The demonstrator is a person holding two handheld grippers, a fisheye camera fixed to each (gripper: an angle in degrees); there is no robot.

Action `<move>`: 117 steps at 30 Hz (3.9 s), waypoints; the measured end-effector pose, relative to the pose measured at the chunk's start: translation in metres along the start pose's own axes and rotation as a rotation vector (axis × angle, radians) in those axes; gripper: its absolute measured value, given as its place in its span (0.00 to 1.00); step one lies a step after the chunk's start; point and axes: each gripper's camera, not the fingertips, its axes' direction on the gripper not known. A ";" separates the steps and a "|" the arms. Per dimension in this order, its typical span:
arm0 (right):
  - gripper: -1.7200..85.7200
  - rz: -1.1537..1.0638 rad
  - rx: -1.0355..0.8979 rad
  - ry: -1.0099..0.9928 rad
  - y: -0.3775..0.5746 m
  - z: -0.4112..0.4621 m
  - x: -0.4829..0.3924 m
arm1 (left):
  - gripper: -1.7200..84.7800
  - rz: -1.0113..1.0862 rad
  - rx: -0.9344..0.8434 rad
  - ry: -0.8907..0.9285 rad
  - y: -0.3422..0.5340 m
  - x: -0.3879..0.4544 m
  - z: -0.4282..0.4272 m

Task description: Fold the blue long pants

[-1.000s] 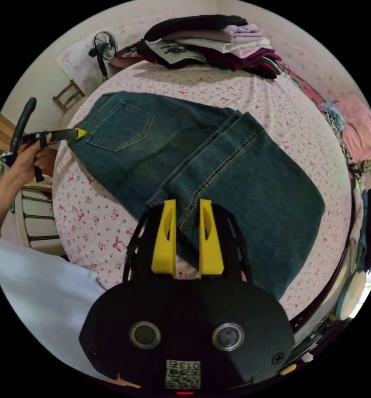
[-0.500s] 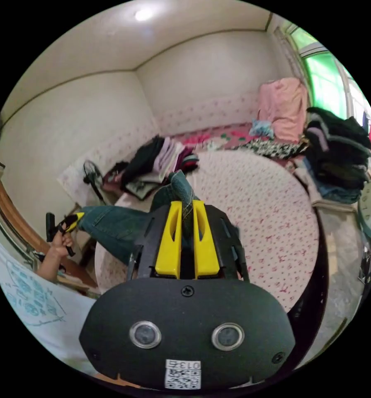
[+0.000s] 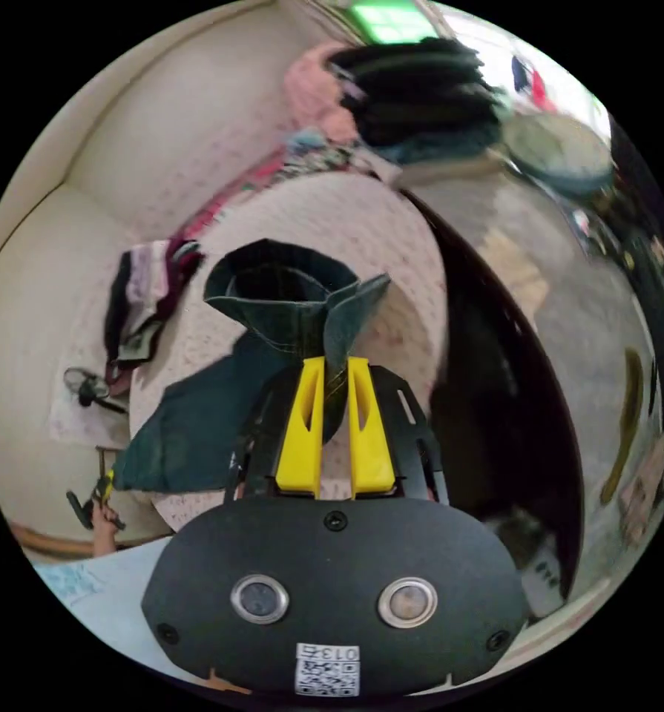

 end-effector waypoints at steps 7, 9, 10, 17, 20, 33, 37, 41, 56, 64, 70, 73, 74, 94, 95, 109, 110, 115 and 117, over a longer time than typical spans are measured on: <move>0.07 0.174 0.012 0.155 0.041 -0.007 0.088 | 0.10 -0.207 0.055 0.077 0.042 -0.038 -0.013; 0.08 0.139 0.047 0.136 0.040 -0.016 0.093 | 0.09 -0.190 0.064 0.047 0.043 -0.033 -0.020; 0.09 0.106 0.041 0.117 0.038 -0.017 0.093 | 0.09 -0.171 0.087 0.033 0.044 -0.028 -0.026; 0.13 -0.015 -0.086 0.015 0.022 0.031 0.075 | 0.13 -0.126 -0.008 0.079 0.040 -0.014 -0.017; 0.13 0.013 -0.147 -0.006 0.013 0.063 0.076 | 0.15 -0.173 -0.042 0.099 0.043 -0.017 -0.006; 0.03 -0.104 0.134 -0.172 0.001 0.006 0.037 | 0.09 -0.320 -0.152 0.119 0.013 -0.043 0.007; 0.03 -0.139 0.184 -0.221 0.000 -0.020 0.024 | 0.03 -0.262 -0.133 0.143 -0.001 -0.041 -0.013; 0.03 -0.259 0.250 -0.199 0.003 -0.044 -0.004 | 0.02 -0.227 -0.031 0.319 -0.012 -0.035 -0.050; 0.04 -0.315 0.255 -0.140 -0.181 0.021 -0.136 | 0.03 -0.015 0.126 0.282 -0.183 0.021 -0.028; 0.05 -0.355 0.064 -0.127 -0.168 0.096 -0.214 | 0.10 -0.156 0.092 0.094 -0.145 -0.033 -0.012; 0.07 -0.759 -0.185 -0.242 -0.018 0.111 -0.295 | 0.14 -0.242 -0.054 -0.033 -0.066 -0.090 -0.021; 0.09 -0.893 -0.265 -0.231 0.057 0.109 -0.334 | 0.16 -0.281 -0.110 -0.008 -0.035 -0.106 -0.012; 0.10 -0.946 -0.290 -0.220 0.083 0.108 -0.349 | 0.17 -0.286 -0.114 0.007 -0.031 -0.108 -0.010; 0.13 -1.420 -0.306 0.103 0.227 0.112 -0.465 | 0.05 -0.077 -0.027 0.185 -0.063 -0.079 -0.033; 0.13 -1.421 -0.305 0.079 0.227 0.108 -0.467 | 0.05 -0.062 -0.020 0.189 -0.064 -0.076 -0.036; 0.03 -1.361 -0.180 0.118 0.220 0.042 -0.441 | 0.04 0.017 0.026 0.190 -0.053 -0.071 -0.049; 0.03 -1.343 -0.173 0.091 0.220 0.037 -0.435 | 0.04 0.011 0.020 0.185 -0.051 -0.074 -0.046; 0.03 -1.317 -0.281 0.064 0.241 0.066 -0.405 | 0.04 -0.073 -0.175 0.048 -0.029 -0.103 0.029; 0.03 -1.306 -0.296 0.056 0.248 0.071 -0.391 | 0.04 -0.156 -0.198 0.057 -0.014 -0.118 0.051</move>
